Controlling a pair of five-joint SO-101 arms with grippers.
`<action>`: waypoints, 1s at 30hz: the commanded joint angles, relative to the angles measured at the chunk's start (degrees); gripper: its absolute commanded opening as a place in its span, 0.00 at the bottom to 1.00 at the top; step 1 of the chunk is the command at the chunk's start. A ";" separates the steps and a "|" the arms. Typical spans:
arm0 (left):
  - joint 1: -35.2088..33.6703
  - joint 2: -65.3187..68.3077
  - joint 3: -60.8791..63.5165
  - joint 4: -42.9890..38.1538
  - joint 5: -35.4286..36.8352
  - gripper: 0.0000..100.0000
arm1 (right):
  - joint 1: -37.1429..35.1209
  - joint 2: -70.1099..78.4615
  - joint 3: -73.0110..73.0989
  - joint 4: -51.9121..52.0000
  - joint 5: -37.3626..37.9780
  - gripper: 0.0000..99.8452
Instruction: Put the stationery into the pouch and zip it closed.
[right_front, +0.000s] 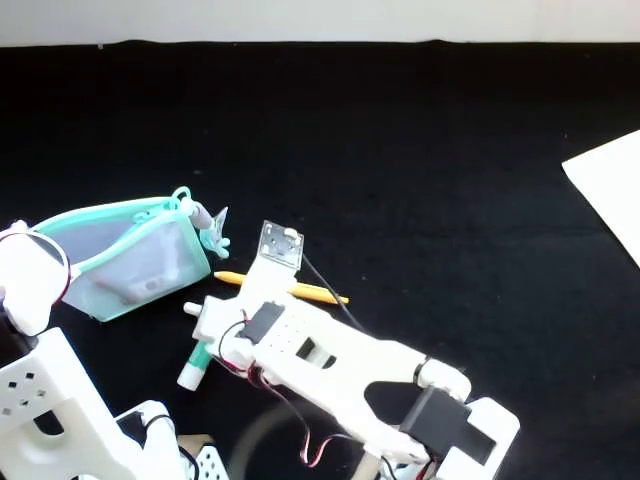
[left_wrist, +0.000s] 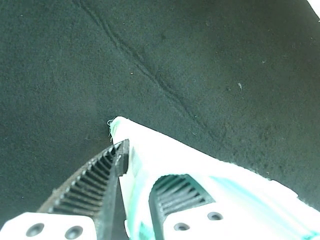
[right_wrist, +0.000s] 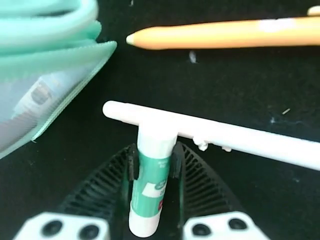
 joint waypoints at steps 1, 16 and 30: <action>-0.75 0.57 -0.22 -0.79 -0.18 0.01 | 4.62 -1.10 -0.57 -0.22 -0.26 0.00; -0.40 0.57 0.22 -0.79 -0.09 0.01 | 25.27 -36.18 -1.54 10.68 17.14 0.00; -0.31 0.57 0.40 -0.79 -0.09 0.01 | 23.34 -42.51 -20.09 9.19 44.40 0.00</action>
